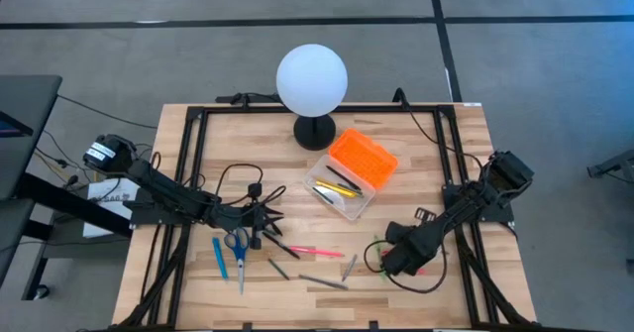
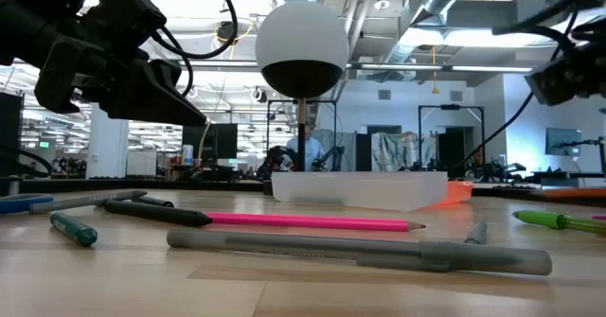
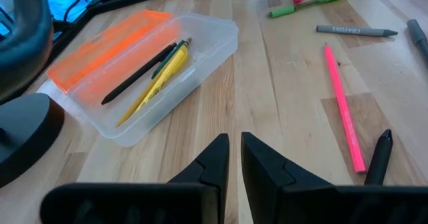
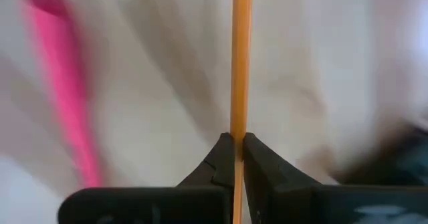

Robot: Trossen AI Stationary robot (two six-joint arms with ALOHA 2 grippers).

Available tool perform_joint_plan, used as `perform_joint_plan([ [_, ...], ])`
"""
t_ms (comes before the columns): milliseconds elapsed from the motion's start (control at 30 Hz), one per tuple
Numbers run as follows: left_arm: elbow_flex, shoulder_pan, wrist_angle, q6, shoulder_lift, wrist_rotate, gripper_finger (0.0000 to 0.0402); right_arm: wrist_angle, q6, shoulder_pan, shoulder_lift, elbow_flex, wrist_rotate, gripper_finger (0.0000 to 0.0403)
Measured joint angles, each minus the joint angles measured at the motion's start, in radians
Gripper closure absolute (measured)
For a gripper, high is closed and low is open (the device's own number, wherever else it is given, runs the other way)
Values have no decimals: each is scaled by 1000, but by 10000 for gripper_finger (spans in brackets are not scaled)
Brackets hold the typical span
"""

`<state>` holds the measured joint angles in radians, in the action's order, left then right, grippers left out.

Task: Pick & place school supplies into a supply box
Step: Put the orange pencil into the orange supply box

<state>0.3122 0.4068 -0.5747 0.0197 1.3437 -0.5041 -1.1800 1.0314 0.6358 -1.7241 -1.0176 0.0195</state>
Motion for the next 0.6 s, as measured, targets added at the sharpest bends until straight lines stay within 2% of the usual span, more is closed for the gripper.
perform_joint_plan([
  [167,0,0,0,0,0,0,368,-114,-32,-26,0,-93,60,402],
  [333,0,0,0,0,0,0,368,-152,-86,-91,1,-194,183,402],
  [467,0,0,0,8,0,0,368,-97,-190,-194,2,-237,267,402],
  [600,0,0,0,8,0,0,368,45,-359,-325,2,-239,297,402],
])
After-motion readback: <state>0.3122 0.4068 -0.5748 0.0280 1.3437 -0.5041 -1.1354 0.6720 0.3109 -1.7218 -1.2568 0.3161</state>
